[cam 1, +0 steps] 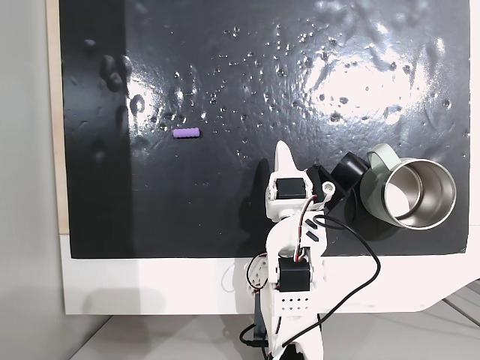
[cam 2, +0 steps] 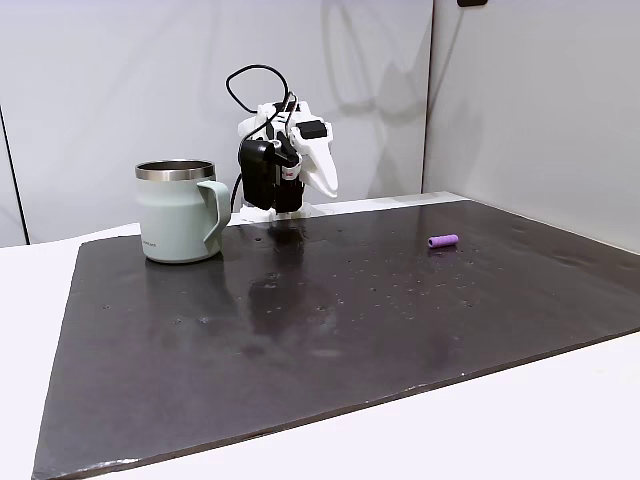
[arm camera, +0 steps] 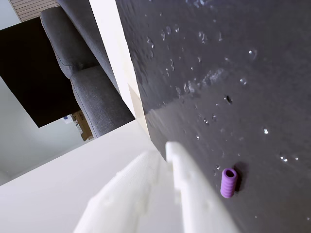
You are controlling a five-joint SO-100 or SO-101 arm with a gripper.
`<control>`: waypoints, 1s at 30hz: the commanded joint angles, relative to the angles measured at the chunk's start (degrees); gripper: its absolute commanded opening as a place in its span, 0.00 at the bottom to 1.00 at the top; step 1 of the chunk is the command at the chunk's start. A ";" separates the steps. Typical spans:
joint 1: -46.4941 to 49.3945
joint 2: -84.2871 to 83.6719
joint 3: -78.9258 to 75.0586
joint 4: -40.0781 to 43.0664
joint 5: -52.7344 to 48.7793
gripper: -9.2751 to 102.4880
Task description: Grasp a pengrip and put it in the cup.
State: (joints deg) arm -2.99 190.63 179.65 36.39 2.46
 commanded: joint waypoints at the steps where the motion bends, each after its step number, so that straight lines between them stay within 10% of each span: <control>1: -0.53 0.62 3.08 -0.09 0.35 0.08; 17: 0.09 0.62 0.97 2.64 -1.23 0.08; 30: -7.56 -25.75 -33.57 14.41 0.09 0.08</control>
State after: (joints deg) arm -9.40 172.88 155.92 48.43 1.58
